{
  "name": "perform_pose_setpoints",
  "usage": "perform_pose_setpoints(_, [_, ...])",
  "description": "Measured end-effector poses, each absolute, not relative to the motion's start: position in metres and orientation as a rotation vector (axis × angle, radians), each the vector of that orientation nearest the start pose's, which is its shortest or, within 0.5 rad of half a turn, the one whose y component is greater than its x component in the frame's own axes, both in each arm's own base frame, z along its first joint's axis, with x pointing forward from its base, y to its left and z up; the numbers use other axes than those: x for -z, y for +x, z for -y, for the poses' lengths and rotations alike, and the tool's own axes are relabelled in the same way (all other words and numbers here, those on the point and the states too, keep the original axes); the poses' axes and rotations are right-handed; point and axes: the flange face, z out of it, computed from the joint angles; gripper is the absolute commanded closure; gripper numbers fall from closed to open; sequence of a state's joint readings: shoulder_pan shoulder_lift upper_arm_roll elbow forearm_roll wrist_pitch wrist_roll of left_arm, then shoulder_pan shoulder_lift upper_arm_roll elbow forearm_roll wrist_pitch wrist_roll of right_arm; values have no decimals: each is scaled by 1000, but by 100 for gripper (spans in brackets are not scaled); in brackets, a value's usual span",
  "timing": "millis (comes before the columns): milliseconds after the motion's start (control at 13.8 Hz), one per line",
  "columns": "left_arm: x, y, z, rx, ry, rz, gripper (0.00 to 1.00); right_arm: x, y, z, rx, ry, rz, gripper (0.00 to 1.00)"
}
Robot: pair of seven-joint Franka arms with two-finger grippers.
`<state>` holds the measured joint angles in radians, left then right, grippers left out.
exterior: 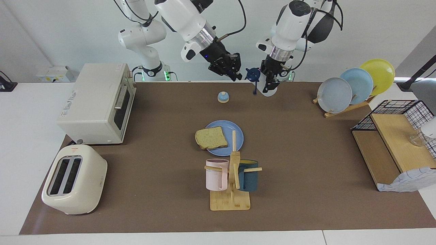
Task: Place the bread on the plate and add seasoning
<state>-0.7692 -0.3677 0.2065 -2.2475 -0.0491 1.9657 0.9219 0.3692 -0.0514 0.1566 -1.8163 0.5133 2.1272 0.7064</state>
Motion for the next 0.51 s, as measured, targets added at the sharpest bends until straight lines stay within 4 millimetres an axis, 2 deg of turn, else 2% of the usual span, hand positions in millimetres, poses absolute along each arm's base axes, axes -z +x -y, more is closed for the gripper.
perform_pose_setpoints(290, [-518, 388, 235, 159, -2379, -2172, 100, -578, 533, -187, 144, -2824, -306, 0])
perform_pose_setpoints(507, [-517, 402, 238, 130, -2349, -2103, 100, -576, 541, -88, 23, -2998, -222, 0])
